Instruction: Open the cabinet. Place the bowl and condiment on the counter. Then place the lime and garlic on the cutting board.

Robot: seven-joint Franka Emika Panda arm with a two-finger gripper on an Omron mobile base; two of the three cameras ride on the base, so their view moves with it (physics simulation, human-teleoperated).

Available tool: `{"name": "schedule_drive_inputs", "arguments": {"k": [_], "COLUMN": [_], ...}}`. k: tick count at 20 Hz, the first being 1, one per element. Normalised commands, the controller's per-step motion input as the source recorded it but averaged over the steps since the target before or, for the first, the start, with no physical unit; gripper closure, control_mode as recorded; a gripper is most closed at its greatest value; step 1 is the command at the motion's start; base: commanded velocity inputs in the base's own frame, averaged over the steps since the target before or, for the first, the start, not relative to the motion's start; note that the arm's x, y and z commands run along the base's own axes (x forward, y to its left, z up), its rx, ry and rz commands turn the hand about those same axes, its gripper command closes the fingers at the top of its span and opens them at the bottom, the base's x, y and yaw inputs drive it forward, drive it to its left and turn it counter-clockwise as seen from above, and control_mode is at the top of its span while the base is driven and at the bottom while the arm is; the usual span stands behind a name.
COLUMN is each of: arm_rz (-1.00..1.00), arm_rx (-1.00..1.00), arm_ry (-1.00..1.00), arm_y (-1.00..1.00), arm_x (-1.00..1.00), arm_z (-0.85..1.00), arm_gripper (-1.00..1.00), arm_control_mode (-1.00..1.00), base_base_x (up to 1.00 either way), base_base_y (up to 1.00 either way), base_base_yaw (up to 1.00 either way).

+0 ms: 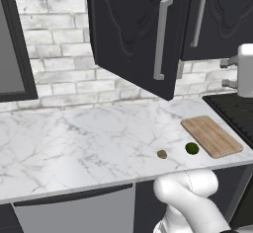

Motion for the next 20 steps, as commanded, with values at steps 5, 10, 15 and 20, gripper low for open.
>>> {"name": "schedule_drive_inputs", "arguments": {"k": [5, 10, 15, 20], "arm_rz": [-0.01, 0.0, 0.06, 0.03], "arm_rx": [0.12, 0.12, 0.17, 0.05], "arm_ry": [0.0, 0.03, 0.11, 0.13], "arm_y": [0.29, 0.12, 0.0, 0.0], "arm_x": [0.38, 0.42, 0.3, 0.14], "arm_z": [0.0, 0.0, 0.0, 0.0], "arm_gripper": [-1.0, -1.0, -1.0, -1.0], "arm_control_mode": [-1.0, -1.0, -1.0, -1.0], "base_base_x": [0.0, 0.0, 0.0, 0.0], "base_base_y": [0.0, 0.0, 0.0, 0.0], "base_base_yaw": [0.0, 0.0, 0.0, 0.0]}}
